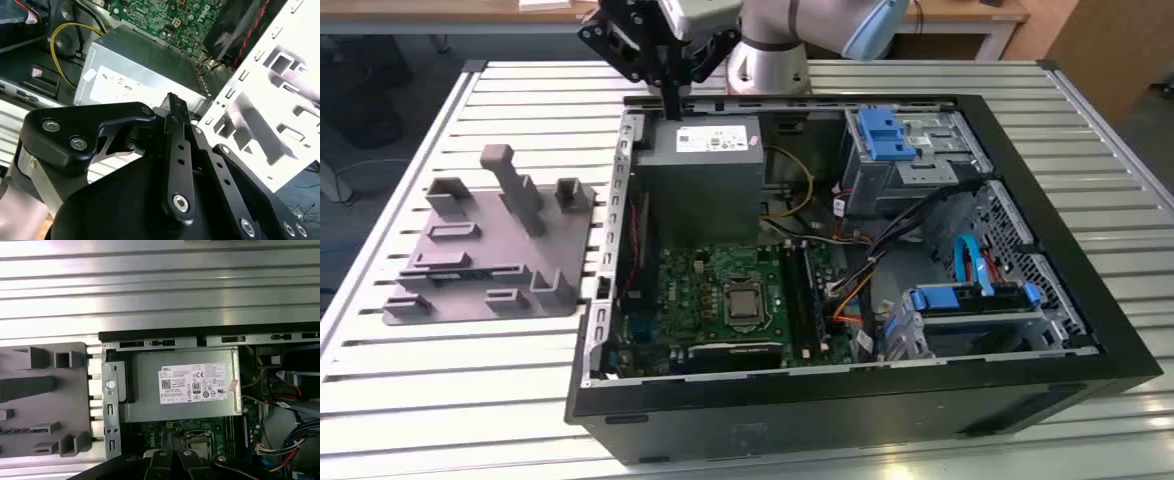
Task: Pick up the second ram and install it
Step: 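Reach for the second ram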
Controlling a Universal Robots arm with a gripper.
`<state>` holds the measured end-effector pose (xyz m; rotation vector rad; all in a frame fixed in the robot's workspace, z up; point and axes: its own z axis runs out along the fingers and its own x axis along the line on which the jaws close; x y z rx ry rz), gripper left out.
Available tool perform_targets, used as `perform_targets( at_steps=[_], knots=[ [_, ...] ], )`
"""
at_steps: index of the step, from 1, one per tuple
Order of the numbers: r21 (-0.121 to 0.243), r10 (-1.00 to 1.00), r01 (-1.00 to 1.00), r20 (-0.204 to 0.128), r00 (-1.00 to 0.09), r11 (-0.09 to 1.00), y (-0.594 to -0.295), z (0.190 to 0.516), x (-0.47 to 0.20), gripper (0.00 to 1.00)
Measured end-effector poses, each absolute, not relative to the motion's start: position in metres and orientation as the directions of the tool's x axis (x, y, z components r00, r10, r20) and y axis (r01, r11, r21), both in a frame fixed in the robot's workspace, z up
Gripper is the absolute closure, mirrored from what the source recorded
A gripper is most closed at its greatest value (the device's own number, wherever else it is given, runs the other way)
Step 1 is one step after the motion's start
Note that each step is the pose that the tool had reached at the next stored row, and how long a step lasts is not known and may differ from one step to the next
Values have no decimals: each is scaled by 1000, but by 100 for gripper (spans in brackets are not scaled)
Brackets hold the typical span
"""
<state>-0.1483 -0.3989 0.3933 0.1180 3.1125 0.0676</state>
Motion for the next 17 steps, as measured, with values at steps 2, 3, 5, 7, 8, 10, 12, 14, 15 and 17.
perform_targets(
  at_steps=[2,3,5,7,8,10,12,14,15,17],
  knots=[
    [44,76,75,-25,-997,996,-399,393,-158,90],
    [44,76,75,-25,-997,996,-399,393,-162,90],
    [44,76,75,-25,-997,996,-399,393,-171,90],
    [44,76,75,-26,-997,996,-399,393,-180,90],
    [44,76,75,-26,-997,996,-399,393,-185,90],
    [45,76,75,-26,-997,996,-399,392,-194,90],
    [44,76,75,-26,-997,996,-399,392,-203,90],
    [44,76,75,-26,-997,996,-399,392,-211,90],
    [45,76,75,-27,-997,996,-399,392,-213,90],
    [45,76,75,-26,-997,996,-399,392,-213,90]
  ],
)
